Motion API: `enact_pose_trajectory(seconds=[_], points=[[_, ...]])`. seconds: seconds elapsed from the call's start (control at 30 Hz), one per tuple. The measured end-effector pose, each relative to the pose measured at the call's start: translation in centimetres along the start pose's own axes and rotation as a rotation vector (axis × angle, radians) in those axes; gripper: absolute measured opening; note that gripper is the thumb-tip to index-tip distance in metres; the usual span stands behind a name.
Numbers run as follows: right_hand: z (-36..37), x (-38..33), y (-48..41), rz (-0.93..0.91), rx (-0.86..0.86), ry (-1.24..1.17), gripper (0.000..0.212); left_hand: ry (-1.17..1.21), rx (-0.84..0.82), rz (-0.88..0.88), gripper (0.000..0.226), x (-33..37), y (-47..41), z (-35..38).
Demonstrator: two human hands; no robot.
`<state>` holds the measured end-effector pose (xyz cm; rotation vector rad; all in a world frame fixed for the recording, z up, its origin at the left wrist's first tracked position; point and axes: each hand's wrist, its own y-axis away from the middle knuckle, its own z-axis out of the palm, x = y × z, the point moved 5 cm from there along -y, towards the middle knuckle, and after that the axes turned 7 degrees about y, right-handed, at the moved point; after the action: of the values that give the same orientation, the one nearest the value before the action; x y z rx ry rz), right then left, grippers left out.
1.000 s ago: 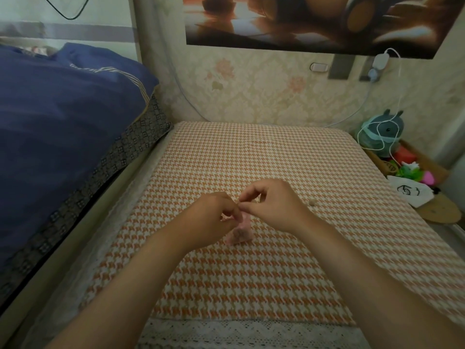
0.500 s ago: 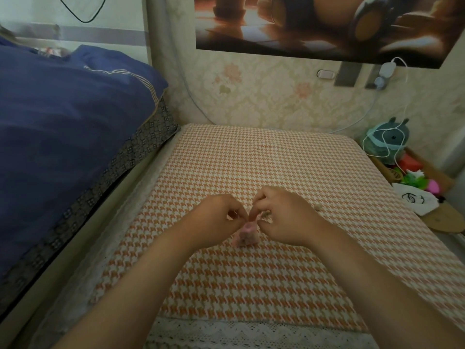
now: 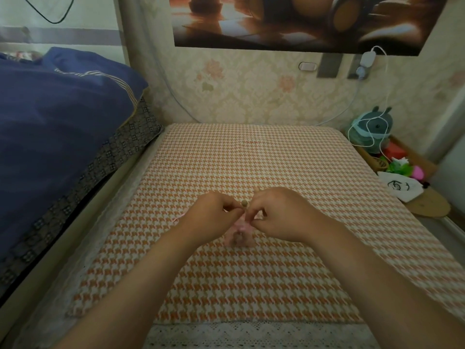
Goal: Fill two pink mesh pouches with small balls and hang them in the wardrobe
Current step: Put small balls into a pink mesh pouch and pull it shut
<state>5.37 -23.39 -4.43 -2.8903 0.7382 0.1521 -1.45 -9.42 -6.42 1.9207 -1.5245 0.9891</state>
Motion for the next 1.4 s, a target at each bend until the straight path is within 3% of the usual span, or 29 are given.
enact_pose_trajectory(seconds=[0.2, 0.33, 0.5, 0.7, 0.87, 1.0, 1.1, 1.23, 1.4], points=[[-0.1, 2.8, 0.3, 0.167, 0.074, -0.231, 0.022, -0.048, -0.025, -0.054, 0.023, 0.6, -0.3, 0.4], [2.5, 4.8, -0.4, 0.275, 0.057, -0.128, 0.026, -0.051, -0.059, -0.071, 0.024, -0.1, -0.2, 0.1], [4.8, 4.3, -2.5, 0.242, 0.055, -0.035, 0.029, -0.057, -0.086, -0.046, 0.025, -0.4, -0.1, -0.1], [6.6, 3.5, -4.3, 0.135, -0.003, 0.19, 0.015, 0.01, -0.109, -0.042, 0.024, -0.6, 0.1, -0.2], [6.5, 3.6, -4.3, 0.147, 0.044, 0.127, 0.017, 0.033, -0.12, -0.05, 0.022, -0.7, 0.3, -0.4], [3.5, 3.9, -3.3, 0.29, 0.18, -0.138, 0.017, 0.026, -0.142, -0.043, 0.027, -0.5, 0.4, -0.1], [0.2, 2.9, -2.2, 0.295, 0.277, -0.263, 0.017, 0.012, -0.139, -0.032, 0.03, -0.1, 0.5, -0.1], [-1.3, 0.4, -0.8, 0.178, 0.203, -0.366, 0.012, 0.03, -0.132, -0.034, 0.026, 0.1, 0.6, -0.1], [-0.1, -0.5, -0.4, 0.083, 0.097, -0.186, 0.013, 0.067, -0.132, -0.025, 0.022, -0.1, 0.7, -0.2]])
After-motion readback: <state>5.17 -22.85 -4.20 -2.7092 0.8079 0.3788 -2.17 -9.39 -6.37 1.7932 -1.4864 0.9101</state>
